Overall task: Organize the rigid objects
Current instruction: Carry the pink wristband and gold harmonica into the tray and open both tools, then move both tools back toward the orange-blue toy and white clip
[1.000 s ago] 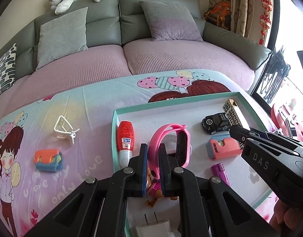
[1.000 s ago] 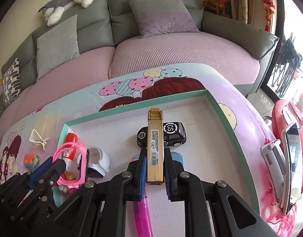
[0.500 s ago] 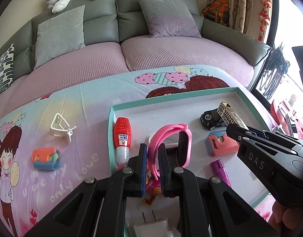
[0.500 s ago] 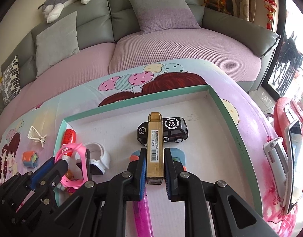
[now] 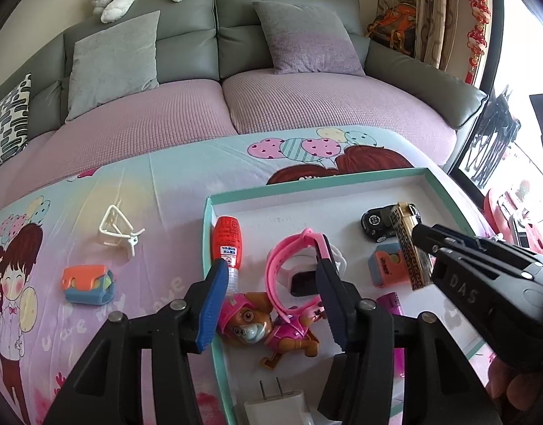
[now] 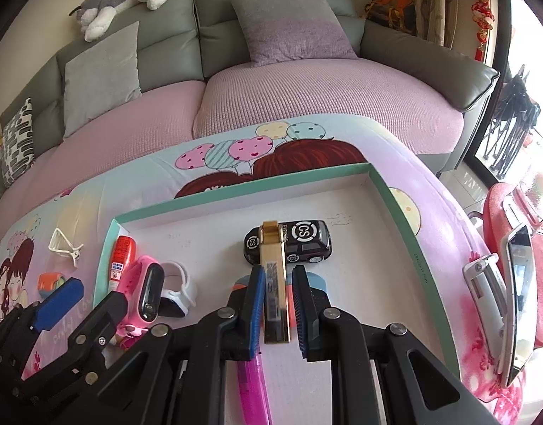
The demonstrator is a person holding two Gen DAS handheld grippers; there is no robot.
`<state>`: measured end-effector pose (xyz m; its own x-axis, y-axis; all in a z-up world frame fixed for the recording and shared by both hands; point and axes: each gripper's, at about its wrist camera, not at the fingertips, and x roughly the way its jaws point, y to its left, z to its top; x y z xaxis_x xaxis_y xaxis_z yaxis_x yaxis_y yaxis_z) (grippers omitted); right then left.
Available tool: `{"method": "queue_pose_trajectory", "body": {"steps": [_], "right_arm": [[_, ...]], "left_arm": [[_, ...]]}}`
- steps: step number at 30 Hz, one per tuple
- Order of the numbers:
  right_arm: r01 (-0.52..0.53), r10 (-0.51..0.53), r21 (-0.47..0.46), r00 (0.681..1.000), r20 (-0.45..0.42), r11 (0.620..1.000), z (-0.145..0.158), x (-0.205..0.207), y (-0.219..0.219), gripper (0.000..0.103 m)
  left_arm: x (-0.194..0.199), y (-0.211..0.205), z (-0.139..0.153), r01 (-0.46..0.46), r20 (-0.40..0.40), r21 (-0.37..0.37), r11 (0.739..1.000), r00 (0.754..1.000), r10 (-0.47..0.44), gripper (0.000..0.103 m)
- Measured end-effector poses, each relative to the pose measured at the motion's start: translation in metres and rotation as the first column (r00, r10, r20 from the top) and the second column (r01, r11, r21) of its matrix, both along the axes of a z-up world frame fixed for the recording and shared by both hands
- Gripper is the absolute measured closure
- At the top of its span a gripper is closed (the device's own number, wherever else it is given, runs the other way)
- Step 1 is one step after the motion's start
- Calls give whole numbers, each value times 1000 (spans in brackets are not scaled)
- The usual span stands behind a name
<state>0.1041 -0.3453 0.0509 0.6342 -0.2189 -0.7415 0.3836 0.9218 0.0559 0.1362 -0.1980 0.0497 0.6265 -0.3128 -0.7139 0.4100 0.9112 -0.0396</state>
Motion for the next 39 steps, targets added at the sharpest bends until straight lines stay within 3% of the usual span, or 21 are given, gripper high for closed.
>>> {"method": "queue_pose_trajectory", "body": {"steps": [3,14,21,22,23,25,30,39], "right_arm": [[6,-6,-2,1000,11,1000,3,-2,-1,73],[3,-3,-3,999,42,1000,10,-3,2,73],[-14,15,-5,999,34,1000,7,1,7,73],[-17,18,-7,999,31,1000,6,1,8,68],[-20,21,-11,999,29,1000,5,2,9,54],[-29,29,-16,999,38,999,5,2,12,41],[-76,75,12,996,50,997,4,7,22,40],[-127,127,-11,991,41,992,-1,15,41,17]], "left_arm": [[0,4,4,-9,11,-3,1000,1000,9,45],[8,30,14,-91,40,-10,996,995,91,40],[17,52,13,-162,32,-30,986,986,163,29],[19,55,12,-171,26,-34,985,985,172,27],[21,58,10,-180,17,-38,983,983,181,25],[24,65,8,-200,8,-42,979,980,200,22],[29,85,6,-270,15,-37,962,962,271,12],[38,117,0,-361,-16,-62,931,933,360,11]]}}
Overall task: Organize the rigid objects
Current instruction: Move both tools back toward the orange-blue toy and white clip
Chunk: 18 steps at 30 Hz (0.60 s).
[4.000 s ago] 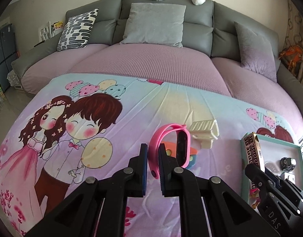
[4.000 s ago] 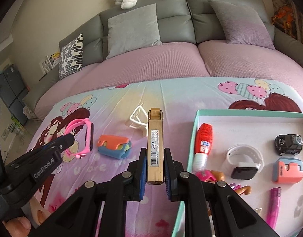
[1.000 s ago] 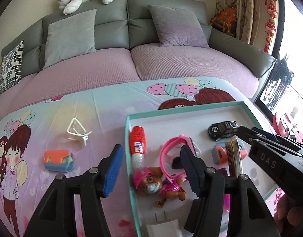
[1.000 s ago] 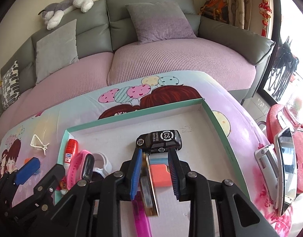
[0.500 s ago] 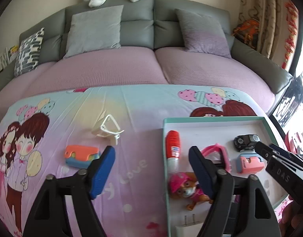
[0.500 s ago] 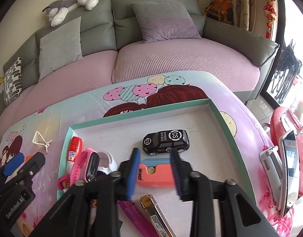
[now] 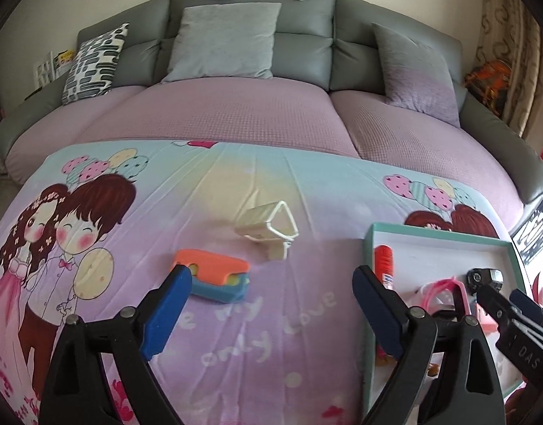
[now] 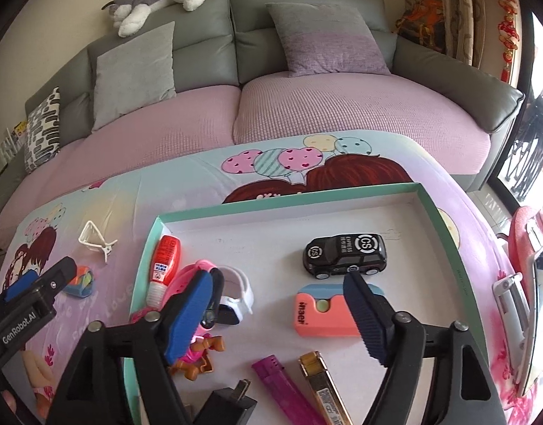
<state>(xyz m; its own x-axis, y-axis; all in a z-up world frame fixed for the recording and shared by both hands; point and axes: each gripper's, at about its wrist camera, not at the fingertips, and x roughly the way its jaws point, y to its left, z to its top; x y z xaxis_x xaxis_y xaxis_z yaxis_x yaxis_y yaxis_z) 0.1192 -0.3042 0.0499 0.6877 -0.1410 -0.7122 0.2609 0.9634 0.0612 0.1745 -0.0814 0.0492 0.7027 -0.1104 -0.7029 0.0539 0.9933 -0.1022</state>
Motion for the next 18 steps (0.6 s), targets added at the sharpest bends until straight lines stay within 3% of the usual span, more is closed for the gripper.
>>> {"method": "queue_pose_trajectory", "body": {"steps": [5,18], "right_arm": [[-28,28,-11,1000,11,1000,0,2,10,1],[-88,90,-36,995,46,995,-1,14,40,0]], "left_arm": [[1,9,-2,-18,4,-15,1000,1000,18,6],[5,39,0,-84,10,-81,993,996,85,2]]}}
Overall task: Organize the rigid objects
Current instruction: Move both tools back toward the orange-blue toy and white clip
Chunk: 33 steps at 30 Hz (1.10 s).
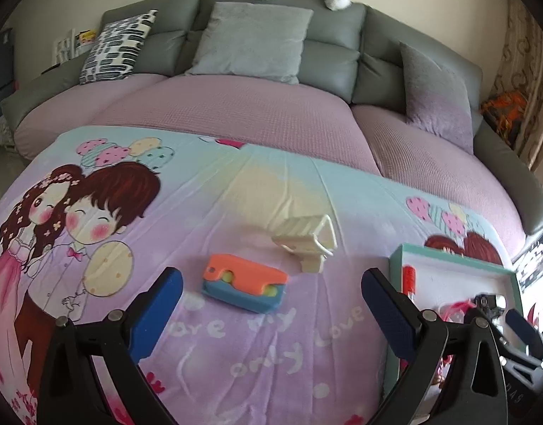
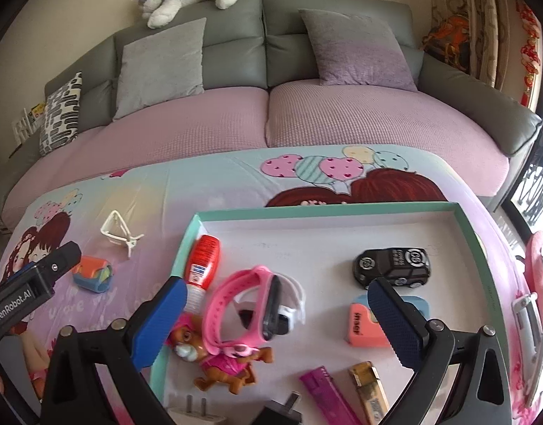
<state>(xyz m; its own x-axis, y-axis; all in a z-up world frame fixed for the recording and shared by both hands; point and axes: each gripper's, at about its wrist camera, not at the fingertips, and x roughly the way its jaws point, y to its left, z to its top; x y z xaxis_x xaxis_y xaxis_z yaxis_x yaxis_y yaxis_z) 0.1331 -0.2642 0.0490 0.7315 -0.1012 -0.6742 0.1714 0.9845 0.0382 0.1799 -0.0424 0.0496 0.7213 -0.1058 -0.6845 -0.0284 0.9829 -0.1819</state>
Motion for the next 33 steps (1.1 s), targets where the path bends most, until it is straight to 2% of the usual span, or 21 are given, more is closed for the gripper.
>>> {"method": "queue_pose_trajectory", "body": {"steps": [5,9,18,23,29,33], "right_arm": [[-78,80,-44,995,61,996,8,4,35,0],[-140,141,-13,988,65,990,6,10,54,0],[-144,143,29,989,32,989,-7,20,61,0],[-148,148,37,989,10,988,-14,25,64,0],[-145,145,-8,989,-19,989,-19,25,69,0],[-120,120,-6,992,-31,993,-18,25,61,0]], "left_arm": [[6,19,2,-56,3,-44,997,998,57,2],[13,31,-4,-96,-14,-48,994,995,96,2],[33,48,-14,-133,-54,-48,990,990,130,2],[38,45,-30,-106,-109,-36,994,989,101,2],[48,27,-41,37,-155,-4,999,987,-37,2],[52,21,-48,65,-170,34,997,984,-58,2]]}}
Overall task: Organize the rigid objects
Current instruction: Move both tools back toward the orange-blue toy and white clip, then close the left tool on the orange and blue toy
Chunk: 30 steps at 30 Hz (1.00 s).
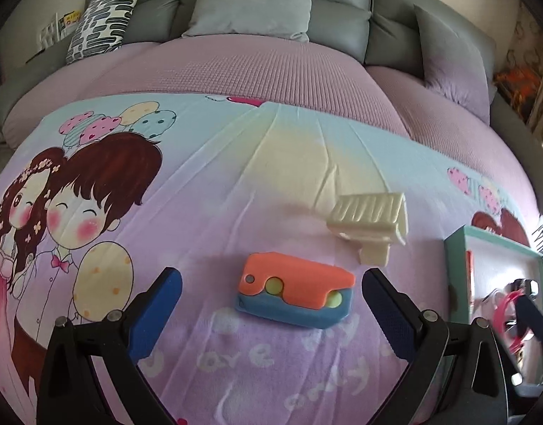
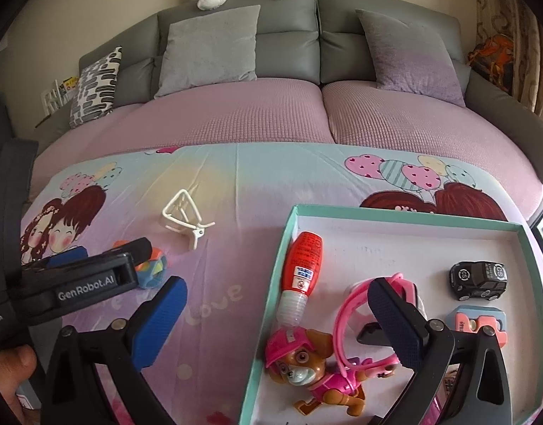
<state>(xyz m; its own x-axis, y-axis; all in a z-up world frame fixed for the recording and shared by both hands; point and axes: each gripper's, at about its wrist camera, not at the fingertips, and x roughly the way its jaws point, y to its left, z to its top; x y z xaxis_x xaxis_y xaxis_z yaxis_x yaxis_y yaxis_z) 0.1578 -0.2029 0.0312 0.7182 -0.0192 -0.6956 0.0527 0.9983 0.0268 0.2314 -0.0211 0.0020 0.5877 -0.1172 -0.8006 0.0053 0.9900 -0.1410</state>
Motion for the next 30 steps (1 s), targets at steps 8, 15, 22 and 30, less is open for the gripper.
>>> {"method": "queue_pose_trajectory", "body": {"steps": [8,15,22,30], "right_arm": [[33,-34,66,999,16,997,12,6,-12,0],[-78,72,74,995,75,994,30,21,12,1],[-166,164,78,986,34,983,19,46,38,8],[-195,195,73,981,1,978,8,65,51,11]], "left_arm": [[5,0,-12,38,-36,-21,999,999,-39,2],[8,-7,-16,77,-26,-34,996,997,-78,2],[9,-6,-16,89,-12,-53,995,996,-89,2],[10,1,-16,82,-13,-65,995,996,-83,12]]}}
